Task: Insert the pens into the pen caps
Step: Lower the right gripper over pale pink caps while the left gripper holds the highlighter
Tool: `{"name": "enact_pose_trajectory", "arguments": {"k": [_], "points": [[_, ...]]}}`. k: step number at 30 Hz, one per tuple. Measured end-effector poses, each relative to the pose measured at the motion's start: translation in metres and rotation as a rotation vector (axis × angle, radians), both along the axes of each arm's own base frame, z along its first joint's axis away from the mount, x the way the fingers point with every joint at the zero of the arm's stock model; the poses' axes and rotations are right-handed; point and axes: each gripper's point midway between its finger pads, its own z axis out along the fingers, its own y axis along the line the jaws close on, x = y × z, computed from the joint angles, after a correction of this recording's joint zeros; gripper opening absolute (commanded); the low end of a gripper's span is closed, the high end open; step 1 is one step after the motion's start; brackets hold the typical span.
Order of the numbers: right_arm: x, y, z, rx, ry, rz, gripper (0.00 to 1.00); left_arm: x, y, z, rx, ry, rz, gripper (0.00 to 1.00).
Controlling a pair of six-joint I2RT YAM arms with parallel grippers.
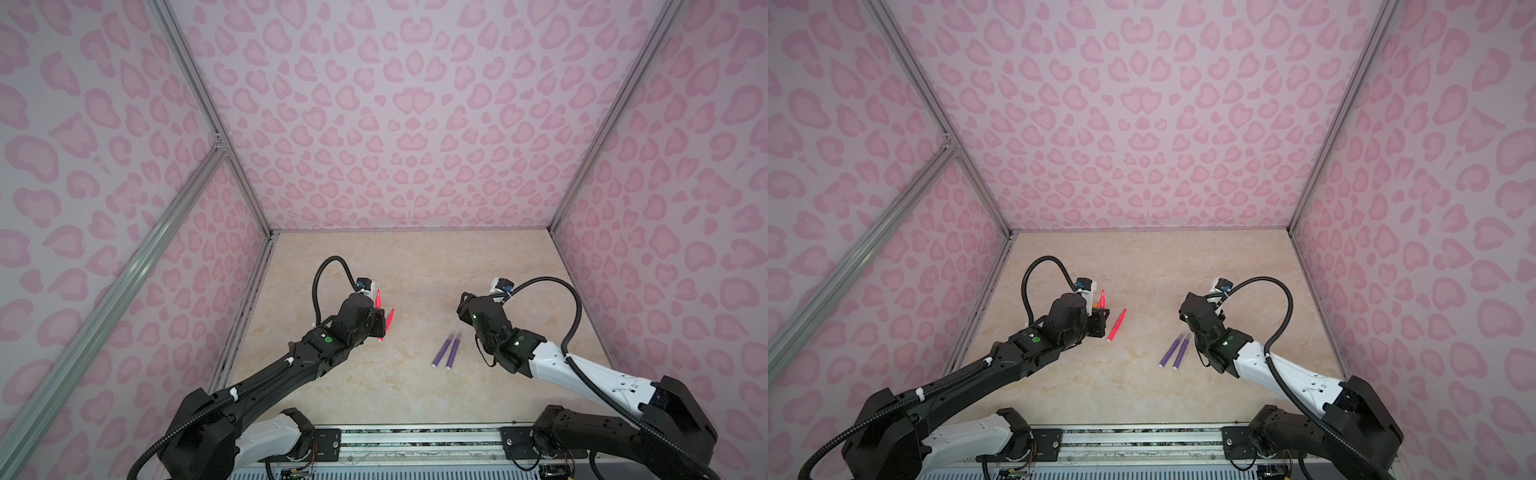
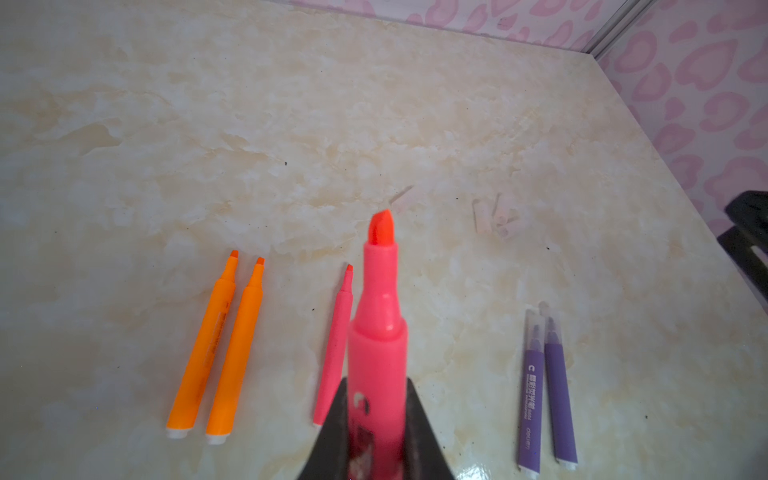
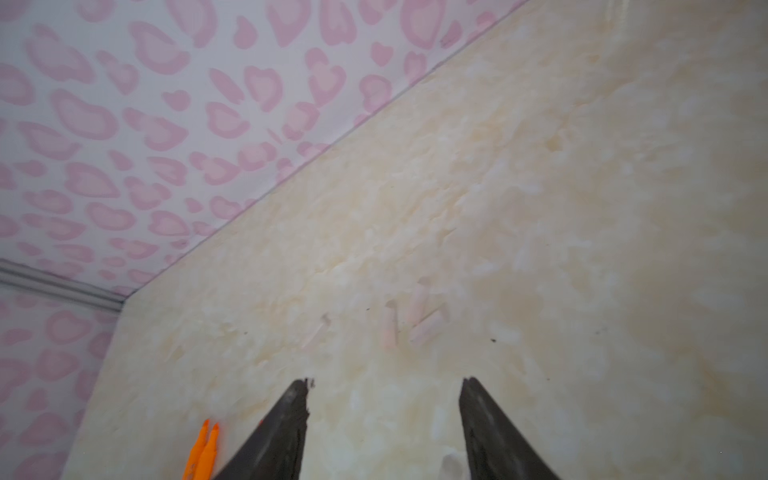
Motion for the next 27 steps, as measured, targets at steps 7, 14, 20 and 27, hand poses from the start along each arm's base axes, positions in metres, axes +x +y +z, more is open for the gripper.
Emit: {"name": "enact_pose_trajectory", "arguments": {"k": [7, 14, 20, 27], "points": [[0.037, -0.012, -0.046, -0.165, 0.215, -0.039, 0.55, 0.0, -0.001, -0.002, 0.001, 0.006, -0.004, 0.03], [0.058, -0.004, -0.089, -0.252, 0.386, 0.021, 0.52, -0.001, -0.001, 0.0, -0.003, 0.003, -0.007, 0.03], [0.054, 0.0, -0.101, -0.249, 0.431, 0.048, 0.52, -0.001, -0.001, 0.003, -0.01, -0.005, -0.008, 0.03], [0.052, 0.003, -0.116, -0.237, 0.457, 0.064, 0.51, -0.002, -0.002, 0.004, -0.013, -0.003, -0.012, 0.03]]}}
